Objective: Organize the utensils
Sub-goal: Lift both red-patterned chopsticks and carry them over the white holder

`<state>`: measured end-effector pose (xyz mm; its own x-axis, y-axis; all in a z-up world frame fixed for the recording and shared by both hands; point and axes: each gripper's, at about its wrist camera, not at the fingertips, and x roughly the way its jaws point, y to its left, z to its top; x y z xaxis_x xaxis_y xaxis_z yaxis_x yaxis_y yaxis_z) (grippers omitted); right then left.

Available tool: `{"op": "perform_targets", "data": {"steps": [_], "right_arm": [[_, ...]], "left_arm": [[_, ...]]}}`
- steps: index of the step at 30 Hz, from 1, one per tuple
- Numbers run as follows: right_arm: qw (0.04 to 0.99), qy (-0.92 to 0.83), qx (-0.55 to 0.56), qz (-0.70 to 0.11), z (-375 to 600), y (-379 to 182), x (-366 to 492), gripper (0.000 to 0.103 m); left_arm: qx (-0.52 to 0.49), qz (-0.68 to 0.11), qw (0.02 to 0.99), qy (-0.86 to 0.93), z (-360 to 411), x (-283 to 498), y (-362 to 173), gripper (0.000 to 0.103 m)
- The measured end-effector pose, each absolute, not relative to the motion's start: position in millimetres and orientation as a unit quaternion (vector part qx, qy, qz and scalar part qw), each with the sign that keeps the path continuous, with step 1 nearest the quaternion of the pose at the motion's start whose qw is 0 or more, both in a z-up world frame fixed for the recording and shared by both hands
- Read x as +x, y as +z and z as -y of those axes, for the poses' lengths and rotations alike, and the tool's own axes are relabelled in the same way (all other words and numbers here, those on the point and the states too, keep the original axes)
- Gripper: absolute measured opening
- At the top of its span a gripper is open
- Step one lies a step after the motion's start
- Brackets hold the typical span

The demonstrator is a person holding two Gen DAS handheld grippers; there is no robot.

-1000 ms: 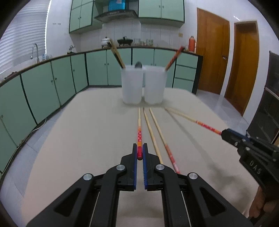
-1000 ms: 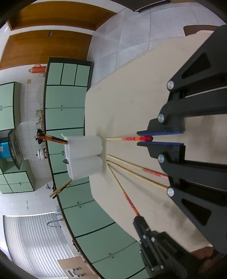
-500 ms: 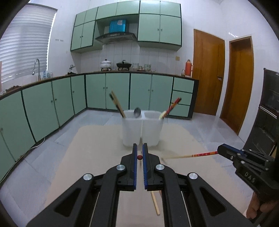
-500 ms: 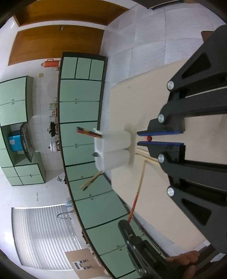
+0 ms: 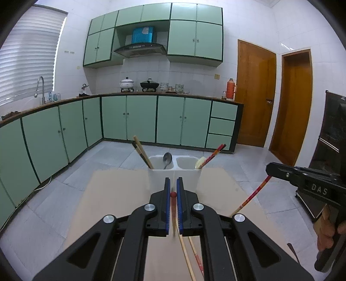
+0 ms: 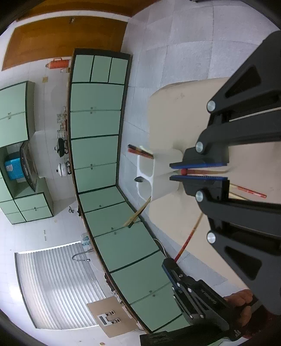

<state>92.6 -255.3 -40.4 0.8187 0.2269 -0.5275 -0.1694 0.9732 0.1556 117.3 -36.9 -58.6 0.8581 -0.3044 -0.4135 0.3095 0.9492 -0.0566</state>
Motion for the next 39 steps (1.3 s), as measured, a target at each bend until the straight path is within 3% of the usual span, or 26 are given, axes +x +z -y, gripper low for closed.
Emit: {"op": "perform_targets", "data": {"steps": [12, 27, 39], "right_arm": [[0.957, 0.137, 0.036, -0.252, 255.5, 9.7, 118.4, 0.005], [0.971, 0.14, 0.012, -0.193, 261.1, 86.4, 180.5, 0.005], [0.974, 0.12, 0.008, -0.194, 267.6, 80.7, 247.2, 0.005]], "left_arm": [[0.009, -0.19, 0.966, -0.175, 39.2, 130.0, -21.4, 0.006], [0.004, -0.084, 0.98, -0.18, 53.9, 188.1, 74.8, 0.005], [0.011, -0.072, 0.985, -0.159, 72.8, 265.5, 82.9, 0.005]]}}
